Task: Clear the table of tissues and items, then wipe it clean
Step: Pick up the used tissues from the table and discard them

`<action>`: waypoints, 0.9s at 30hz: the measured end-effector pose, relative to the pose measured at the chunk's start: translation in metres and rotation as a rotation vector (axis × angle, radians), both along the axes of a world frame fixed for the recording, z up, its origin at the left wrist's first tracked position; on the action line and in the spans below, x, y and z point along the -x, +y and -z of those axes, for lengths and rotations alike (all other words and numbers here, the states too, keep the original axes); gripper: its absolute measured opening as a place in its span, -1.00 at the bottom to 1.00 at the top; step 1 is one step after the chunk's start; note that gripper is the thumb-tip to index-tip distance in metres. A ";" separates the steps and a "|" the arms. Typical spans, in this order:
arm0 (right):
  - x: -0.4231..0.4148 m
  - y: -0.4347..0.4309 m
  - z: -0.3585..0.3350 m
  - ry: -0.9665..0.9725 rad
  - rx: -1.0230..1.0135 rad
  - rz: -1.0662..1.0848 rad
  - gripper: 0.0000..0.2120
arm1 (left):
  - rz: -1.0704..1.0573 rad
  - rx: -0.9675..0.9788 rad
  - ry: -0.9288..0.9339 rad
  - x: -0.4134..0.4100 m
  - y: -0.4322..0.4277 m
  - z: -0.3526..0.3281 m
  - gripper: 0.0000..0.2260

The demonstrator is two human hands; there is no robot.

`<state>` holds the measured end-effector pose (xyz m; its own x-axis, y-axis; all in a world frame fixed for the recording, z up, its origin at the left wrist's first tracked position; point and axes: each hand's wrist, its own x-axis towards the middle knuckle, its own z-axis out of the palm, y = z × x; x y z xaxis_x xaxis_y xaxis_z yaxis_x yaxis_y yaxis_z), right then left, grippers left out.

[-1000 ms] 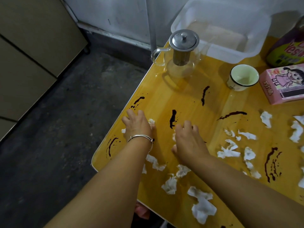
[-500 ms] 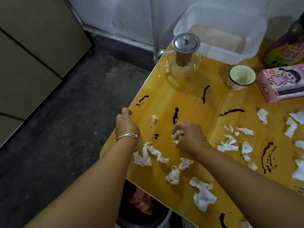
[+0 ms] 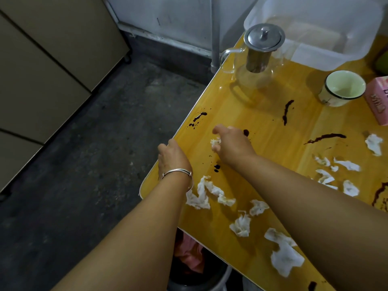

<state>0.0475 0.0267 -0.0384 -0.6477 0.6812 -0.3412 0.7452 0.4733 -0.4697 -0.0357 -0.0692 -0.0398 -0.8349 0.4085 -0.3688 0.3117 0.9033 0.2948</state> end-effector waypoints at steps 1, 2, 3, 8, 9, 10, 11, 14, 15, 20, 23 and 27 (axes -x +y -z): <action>0.003 0.000 0.002 -0.018 -0.005 -0.008 -0.69 | 0.004 0.009 0.004 0.001 0.000 0.001 -0.73; 0.005 0.001 0.003 -0.036 -0.021 -0.015 -0.73 | 0.007 0.018 0.009 0.002 0.000 0.001 -0.74; 0.006 0.001 0.004 -0.053 -0.047 -0.024 -0.78 | 0.010 0.027 0.016 0.003 0.000 0.002 -0.75; 0.006 0.001 0.003 -0.069 -0.094 -0.107 -0.82 | 0.040 0.093 0.031 0.003 0.002 -0.001 -0.76; 0.002 0.001 0.001 -0.053 -0.063 -0.108 -0.81 | 0.040 0.097 0.025 0.003 0.002 -0.002 -0.76; -0.002 0.000 -0.002 -0.027 -0.022 -0.106 -0.80 | 0.039 0.096 0.018 0.002 0.002 -0.003 -0.76; -0.008 -0.003 -0.006 0.003 0.026 -0.117 -0.79 | 0.038 0.086 0.007 0.001 0.001 -0.005 -0.77; -0.026 -0.019 -0.021 0.036 0.147 -0.263 -0.69 | 0.000 0.003 -0.025 -0.003 -0.007 -0.013 -0.81; -0.030 -0.026 -0.025 0.011 0.162 -0.335 -0.66 | -0.027 -0.030 -0.025 -0.006 -0.013 -0.016 -0.83; -0.041 -0.063 -0.031 -0.176 0.016 -0.438 -0.40 | -0.126 -0.093 0.008 -0.014 -0.040 -0.025 -0.77; -0.040 -0.084 -0.022 -0.231 -0.071 -0.331 -0.28 | -0.089 -0.060 0.024 -0.008 -0.047 -0.025 -0.72; -0.036 -0.100 -0.004 -0.260 -0.135 -0.245 -0.42 | 0.081 -0.008 0.051 -0.003 -0.044 -0.021 -0.68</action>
<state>0.0834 -0.0736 -0.0348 -0.7005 0.5673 -0.4330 0.6885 0.6969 -0.2007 -0.0330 -0.1136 -0.0191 -0.8163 0.4786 -0.3235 0.3987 0.8720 0.2838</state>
